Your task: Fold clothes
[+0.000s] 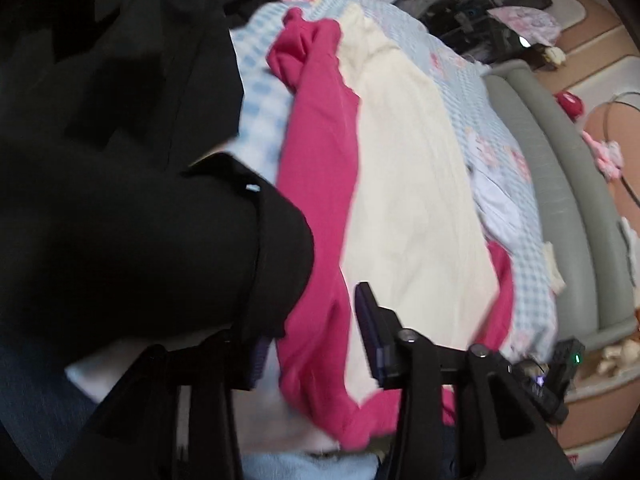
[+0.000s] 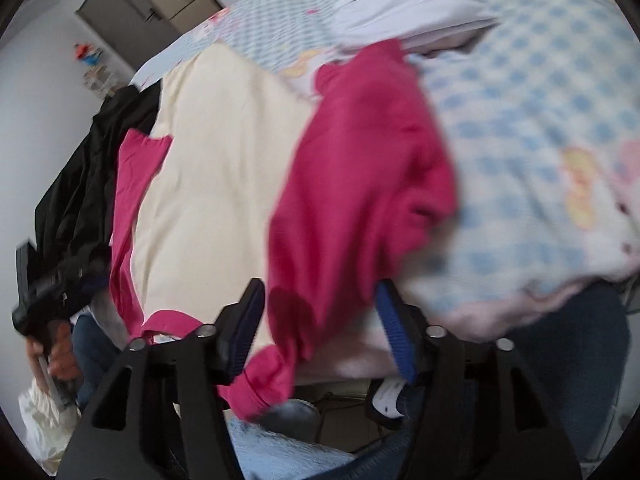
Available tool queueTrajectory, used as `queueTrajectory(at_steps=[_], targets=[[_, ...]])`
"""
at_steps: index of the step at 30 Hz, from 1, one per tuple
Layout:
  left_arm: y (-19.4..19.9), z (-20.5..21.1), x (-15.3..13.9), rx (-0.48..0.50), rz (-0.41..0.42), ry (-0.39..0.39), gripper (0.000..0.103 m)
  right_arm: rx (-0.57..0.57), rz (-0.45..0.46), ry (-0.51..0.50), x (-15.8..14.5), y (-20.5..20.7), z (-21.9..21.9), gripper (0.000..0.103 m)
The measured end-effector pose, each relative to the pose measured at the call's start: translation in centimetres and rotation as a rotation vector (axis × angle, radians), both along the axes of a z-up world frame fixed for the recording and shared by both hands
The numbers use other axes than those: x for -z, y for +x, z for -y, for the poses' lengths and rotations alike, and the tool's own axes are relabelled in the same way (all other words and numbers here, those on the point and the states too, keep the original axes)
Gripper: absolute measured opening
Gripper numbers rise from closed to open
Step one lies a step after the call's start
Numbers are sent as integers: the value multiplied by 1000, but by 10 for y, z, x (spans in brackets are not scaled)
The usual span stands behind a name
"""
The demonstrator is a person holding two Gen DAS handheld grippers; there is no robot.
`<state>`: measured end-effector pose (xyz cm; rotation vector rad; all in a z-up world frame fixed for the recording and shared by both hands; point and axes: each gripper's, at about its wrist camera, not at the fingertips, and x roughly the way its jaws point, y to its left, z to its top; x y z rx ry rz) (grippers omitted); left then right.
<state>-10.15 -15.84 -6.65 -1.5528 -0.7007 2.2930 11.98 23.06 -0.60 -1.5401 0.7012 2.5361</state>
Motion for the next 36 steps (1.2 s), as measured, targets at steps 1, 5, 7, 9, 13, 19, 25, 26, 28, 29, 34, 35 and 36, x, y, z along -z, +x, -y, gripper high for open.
queueTrajectory(at_steps=[1,5,7,9,13,19,25,26,28,29,34,35,36], targets=[[-6,-6,4,6,18,-3,56,-11,10,11,4,-6,3,68],[-13,-35,15,93,44,-132,52,-7,34,36,11,-14,5,70],[-13,-44,14,106,31,-229,37,12,23,41,10,-10,-1,65],[-14,-37,11,65,30,-251,31,32,11,45,9,-6,-7,49],[-9,-3,-4,-87,3,-331,30,101,25,96,8,10,-32,41],[17,30,-12,-222,-24,-279,32,140,28,72,3,41,-54,45],[33,48,-29,-352,-77,-312,29,143,2,103,-11,55,-59,45],[33,55,-27,-347,-58,-255,30,143,-2,108,-13,58,-59,45],[36,58,-19,-285,-24,-63,31,137,-10,61,-13,59,-59,46],[37,49,-16,-217,-24,-14,31,128,-14,10,-11,58,-58,48],[32,-6,4,64,-2,2,44,22,-15,-310,25,42,-18,50],[31,-13,8,76,8,-19,44,33,1,-290,28,44,-17,50],[30,-19,12,87,17,-48,44,43,17,-270,31,46,-16,50]])
